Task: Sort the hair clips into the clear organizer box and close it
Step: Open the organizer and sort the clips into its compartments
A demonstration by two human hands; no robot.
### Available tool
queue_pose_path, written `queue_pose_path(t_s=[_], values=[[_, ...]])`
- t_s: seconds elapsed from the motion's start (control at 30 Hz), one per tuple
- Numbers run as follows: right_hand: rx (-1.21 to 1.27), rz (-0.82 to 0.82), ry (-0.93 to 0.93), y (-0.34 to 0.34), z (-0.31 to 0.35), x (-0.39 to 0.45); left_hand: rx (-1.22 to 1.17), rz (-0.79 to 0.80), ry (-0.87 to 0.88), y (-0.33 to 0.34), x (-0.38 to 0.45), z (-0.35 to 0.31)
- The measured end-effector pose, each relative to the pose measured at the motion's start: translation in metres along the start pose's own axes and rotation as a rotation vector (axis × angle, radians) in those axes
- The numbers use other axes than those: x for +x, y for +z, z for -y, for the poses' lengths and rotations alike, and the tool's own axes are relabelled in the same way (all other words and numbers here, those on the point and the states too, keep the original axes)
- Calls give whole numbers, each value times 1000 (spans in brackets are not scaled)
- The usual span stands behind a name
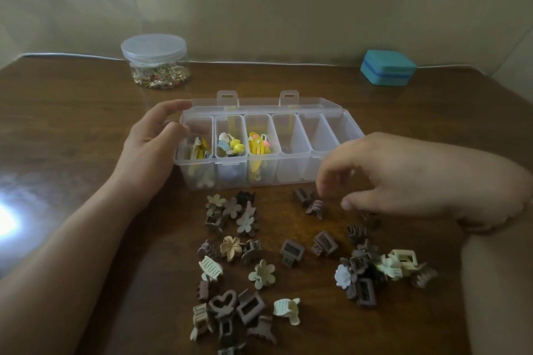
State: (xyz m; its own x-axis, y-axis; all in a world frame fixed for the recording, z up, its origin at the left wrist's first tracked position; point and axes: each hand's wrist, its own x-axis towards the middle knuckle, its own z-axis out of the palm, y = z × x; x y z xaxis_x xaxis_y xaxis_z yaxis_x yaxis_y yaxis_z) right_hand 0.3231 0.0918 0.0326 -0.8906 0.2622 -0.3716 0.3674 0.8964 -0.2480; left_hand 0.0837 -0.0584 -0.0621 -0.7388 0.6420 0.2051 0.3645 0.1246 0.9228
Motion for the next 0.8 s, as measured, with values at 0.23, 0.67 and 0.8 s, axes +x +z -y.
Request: queue_pose_path(t_s=[0.23, 0.67, 0.8], values=[[-24, 213, 103, 12, 15, 1, 25, 9, -21, -1, 1, -1], [39, -162, -85, 1, -1, -8, 0, 10, -34, -1, -3, -6], [-72, -175, -51, 22, -2, -41, -14, 15, -46, -1, -3, -8]])
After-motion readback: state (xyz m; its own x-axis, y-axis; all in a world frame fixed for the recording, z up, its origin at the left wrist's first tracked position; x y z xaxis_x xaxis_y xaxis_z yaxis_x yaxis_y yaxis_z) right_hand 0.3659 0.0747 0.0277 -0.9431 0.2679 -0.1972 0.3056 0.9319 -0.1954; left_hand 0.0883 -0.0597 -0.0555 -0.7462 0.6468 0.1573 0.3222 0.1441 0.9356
